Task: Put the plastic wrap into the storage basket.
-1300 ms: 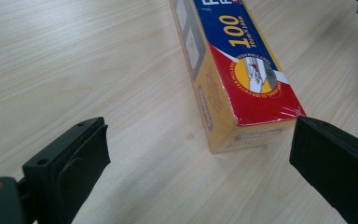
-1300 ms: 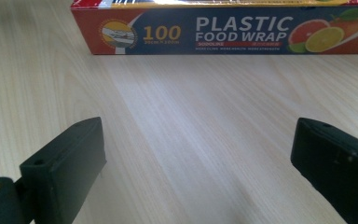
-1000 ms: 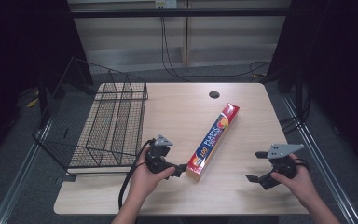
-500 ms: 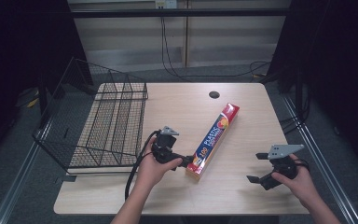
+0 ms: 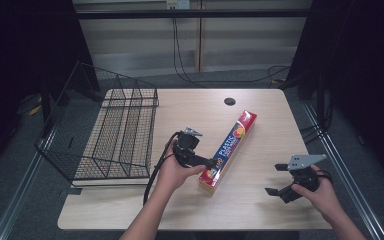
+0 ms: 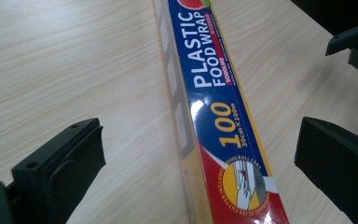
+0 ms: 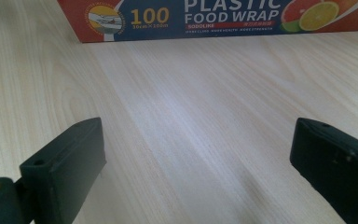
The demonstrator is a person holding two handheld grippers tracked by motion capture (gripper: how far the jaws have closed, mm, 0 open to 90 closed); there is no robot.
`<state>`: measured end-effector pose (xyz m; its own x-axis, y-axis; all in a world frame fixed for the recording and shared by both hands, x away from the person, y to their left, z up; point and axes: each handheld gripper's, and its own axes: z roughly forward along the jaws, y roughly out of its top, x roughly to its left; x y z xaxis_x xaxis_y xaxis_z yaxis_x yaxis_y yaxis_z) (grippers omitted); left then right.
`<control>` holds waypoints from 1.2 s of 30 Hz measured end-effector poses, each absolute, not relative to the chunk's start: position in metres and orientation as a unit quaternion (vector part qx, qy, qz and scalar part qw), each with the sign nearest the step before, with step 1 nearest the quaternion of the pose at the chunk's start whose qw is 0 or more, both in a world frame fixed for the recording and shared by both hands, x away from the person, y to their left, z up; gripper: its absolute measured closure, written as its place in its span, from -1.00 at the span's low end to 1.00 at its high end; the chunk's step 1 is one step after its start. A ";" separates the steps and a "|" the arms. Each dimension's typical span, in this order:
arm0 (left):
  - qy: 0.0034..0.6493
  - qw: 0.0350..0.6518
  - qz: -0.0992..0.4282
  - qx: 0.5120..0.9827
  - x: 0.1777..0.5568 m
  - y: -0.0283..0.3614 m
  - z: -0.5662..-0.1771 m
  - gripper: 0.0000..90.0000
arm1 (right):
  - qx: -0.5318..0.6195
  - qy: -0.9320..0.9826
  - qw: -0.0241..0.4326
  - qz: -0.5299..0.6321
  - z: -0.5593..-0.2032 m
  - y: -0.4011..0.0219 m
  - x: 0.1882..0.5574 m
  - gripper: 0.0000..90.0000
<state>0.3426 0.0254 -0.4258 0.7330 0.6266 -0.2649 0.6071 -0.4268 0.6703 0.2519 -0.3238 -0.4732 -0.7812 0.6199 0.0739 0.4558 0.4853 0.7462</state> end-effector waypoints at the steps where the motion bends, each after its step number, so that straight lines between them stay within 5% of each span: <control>1: 0.365 0.391 0.012 0.845 0.343 0.025 -0.426 -0.97 | 0.314 0.856 0.103 0.398 -0.473 -0.324 0.252 -0.93; 36: 0.349 0.352 0.017 0.868 0.367 -0.031 -0.434 -0.84 | 0.311 0.856 0.102 0.401 -0.473 -0.324 0.253 -0.93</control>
<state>0.3669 -0.0313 -0.4344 0.7554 0.6181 -0.2176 0.5948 -0.5075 0.6234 0.2530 -0.3240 -0.4731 -0.7851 0.6149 0.0743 0.4506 0.4848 0.7496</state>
